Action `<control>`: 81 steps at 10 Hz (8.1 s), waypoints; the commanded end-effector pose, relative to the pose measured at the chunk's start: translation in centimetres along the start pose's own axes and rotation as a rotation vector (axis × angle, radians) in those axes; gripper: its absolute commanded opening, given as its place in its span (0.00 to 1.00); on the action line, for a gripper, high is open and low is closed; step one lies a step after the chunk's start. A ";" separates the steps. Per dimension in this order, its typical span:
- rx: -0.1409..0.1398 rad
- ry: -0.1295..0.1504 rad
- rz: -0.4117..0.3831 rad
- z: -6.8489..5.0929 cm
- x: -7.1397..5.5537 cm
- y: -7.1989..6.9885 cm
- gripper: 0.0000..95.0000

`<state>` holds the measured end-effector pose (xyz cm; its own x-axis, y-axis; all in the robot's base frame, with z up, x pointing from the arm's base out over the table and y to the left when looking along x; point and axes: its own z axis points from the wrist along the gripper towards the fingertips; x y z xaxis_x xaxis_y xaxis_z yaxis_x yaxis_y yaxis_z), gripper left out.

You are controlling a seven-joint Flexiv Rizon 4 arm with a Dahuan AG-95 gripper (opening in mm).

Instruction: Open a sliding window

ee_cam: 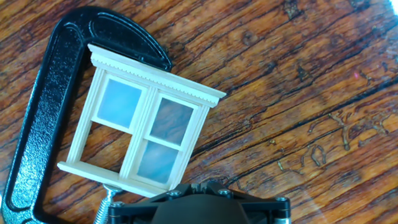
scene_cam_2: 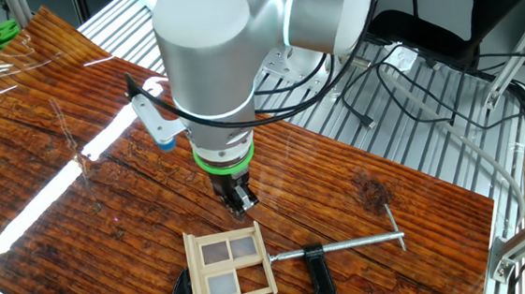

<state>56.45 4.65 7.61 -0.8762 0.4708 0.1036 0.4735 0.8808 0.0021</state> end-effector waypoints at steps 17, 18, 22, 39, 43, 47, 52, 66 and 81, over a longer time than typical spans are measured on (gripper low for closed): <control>-0.001 -0.003 0.150 3.9 -5.6 4.5 0.00; 0.000 -0.004 0.161 4.0 -5.7 4.6 0.00; 0.002 -0.001 0.185 4.5 -5.9 5.0 0.00; 0.018 -0.021 0.130 5.1 -5.8 4.9 0.00; 0.011 -0.028 0.120 5.4 -5.2 4.2 0.00; 0.006 -0.024 0.121 5.6 -5.4 4.0 0.00; -0.001 -0.023 0.127 5.7 -5.5 3.8 0.00; -0.017 -0.033 0.129 6.0 -4.8 3.5 0.00; -0.032 -0.035 0.132 5.9 -3.7 3.5 0.00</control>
<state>60.98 6.35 1.38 -0.8079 0.5850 0.0703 0.5875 0.8089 0.0205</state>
